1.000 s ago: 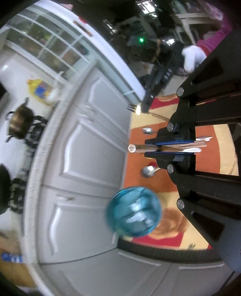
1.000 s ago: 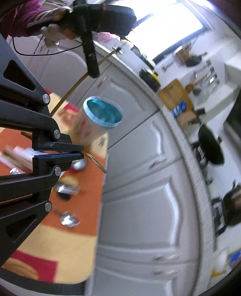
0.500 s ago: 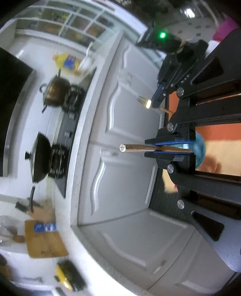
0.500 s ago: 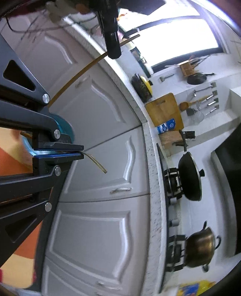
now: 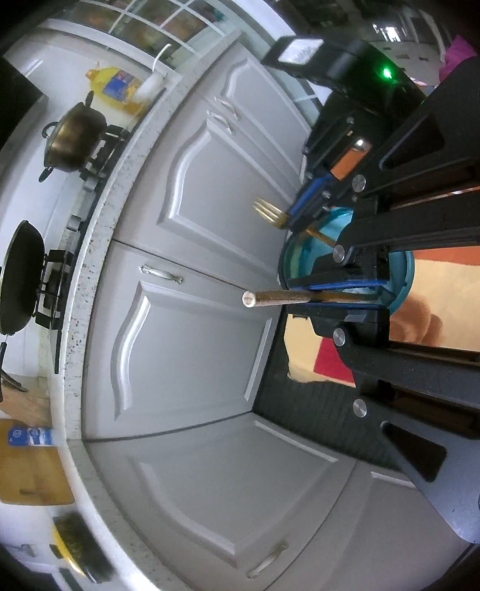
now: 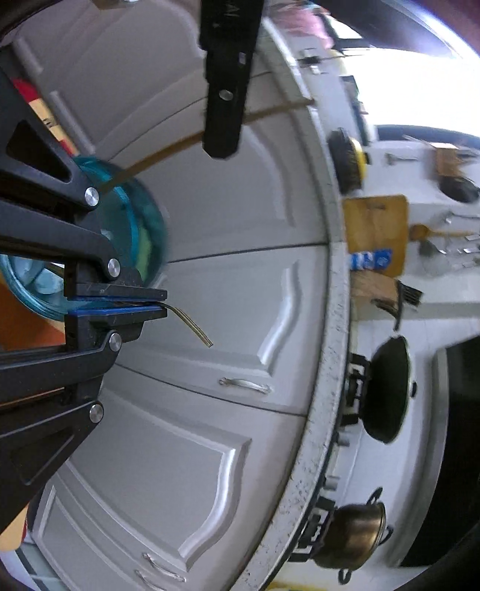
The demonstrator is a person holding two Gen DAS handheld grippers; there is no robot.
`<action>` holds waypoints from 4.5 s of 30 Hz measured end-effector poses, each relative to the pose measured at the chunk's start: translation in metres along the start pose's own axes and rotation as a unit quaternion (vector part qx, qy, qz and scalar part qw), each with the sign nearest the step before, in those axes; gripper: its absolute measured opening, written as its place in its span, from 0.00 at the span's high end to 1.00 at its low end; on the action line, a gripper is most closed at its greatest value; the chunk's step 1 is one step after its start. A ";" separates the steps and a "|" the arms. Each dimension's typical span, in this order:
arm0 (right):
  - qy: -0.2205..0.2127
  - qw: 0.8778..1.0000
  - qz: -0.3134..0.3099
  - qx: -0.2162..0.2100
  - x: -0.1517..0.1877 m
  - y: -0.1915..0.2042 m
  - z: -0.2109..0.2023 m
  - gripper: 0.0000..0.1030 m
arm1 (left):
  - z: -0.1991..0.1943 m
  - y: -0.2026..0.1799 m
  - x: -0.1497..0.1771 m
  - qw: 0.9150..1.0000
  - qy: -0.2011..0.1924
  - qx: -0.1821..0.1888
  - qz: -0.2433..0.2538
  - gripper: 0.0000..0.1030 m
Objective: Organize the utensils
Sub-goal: 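Carry chopsticks and gold fork into the teal-lidded holder and open both tools, then move both tools back over the remaining utensils on the cloth, then grasp the white ceramic spoon with the left tool while the right tool grasps a steel spoon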
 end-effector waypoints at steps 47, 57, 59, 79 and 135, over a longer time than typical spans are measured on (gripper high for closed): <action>0.023 0.989 0.148 -0.006 0.107 -0.037 -0.187 0.62 | -0.089 -0.093 0.064 0.995 -0.076 0.005 0.064 0.36; 0.012 0.986 0.169 -0.007 0.113 -0.045 -0.198 0.62 | -0.125 -0.050 0.023 0.996 -0.080 0.035 0.006 0.35; 0.012 0.985 0.174 -0.007 0.115 -0.048 -0.200 0.62 | -0.137 -0.046 0.017 0.995 -0.088 0.037 0.004 0.35; 0.061 0.975 0.213 -0.002 0.181 -0.084 -0.183 0.68 | -0.096 -0.134 0.117 0.989 0.014 0.123 0.076 0.32; 0.088 0.953 0.290 -0.001 0.229 -0.176 -0.117 0.73 | 0.075 -0.194 0.184 0.975 0.128 0.122 0.133 0.54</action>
Point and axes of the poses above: each gripper's, at about its wrist camera, not at the fingertips, and z roughly the way its jaws point, y to its left, x to its underside, the point moved 10 cm from there along z, roughly the way its jaws point, and after that the axes turned 14 degrees about -x, right-handed, at the moved point
